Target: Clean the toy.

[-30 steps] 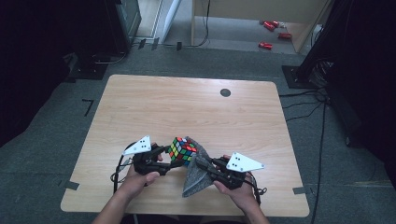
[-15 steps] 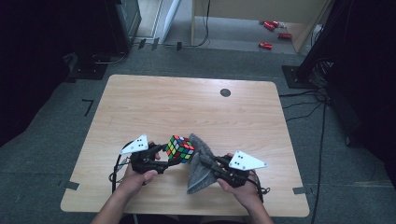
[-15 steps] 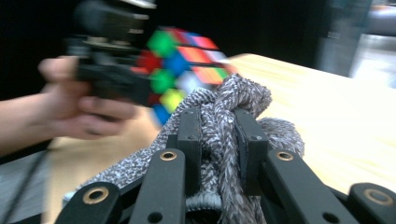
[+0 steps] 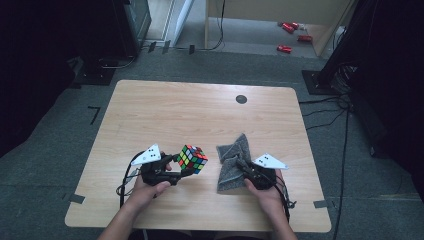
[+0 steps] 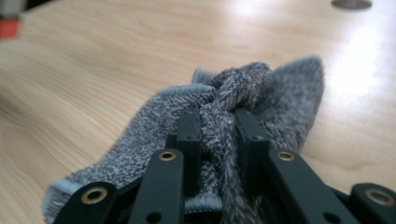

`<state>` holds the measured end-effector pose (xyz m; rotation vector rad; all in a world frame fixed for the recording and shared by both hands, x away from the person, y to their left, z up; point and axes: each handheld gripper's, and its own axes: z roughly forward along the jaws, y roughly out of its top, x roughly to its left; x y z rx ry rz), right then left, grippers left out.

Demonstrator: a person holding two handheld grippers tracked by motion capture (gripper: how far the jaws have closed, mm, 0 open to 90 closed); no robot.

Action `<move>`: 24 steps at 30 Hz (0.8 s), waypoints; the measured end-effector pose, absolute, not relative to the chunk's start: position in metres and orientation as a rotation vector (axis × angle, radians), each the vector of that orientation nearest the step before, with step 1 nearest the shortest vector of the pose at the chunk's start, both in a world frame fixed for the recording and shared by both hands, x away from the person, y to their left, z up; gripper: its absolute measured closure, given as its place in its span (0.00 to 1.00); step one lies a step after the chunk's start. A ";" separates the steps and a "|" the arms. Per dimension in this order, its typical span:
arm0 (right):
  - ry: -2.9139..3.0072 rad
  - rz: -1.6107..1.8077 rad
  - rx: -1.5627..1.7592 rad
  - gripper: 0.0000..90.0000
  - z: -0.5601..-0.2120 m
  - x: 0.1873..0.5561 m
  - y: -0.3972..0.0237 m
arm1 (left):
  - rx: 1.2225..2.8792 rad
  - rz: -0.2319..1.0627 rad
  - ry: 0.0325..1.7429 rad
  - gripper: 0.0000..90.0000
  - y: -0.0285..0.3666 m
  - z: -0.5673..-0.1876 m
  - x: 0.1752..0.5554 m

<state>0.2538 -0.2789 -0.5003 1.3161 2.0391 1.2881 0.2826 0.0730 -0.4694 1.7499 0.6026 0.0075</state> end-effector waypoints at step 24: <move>1.975 1.584 0.912 0.35 -0.472 0.236 -0.256 | 1.854 0.074 0.753 0.39 0.062 -0.473 0.289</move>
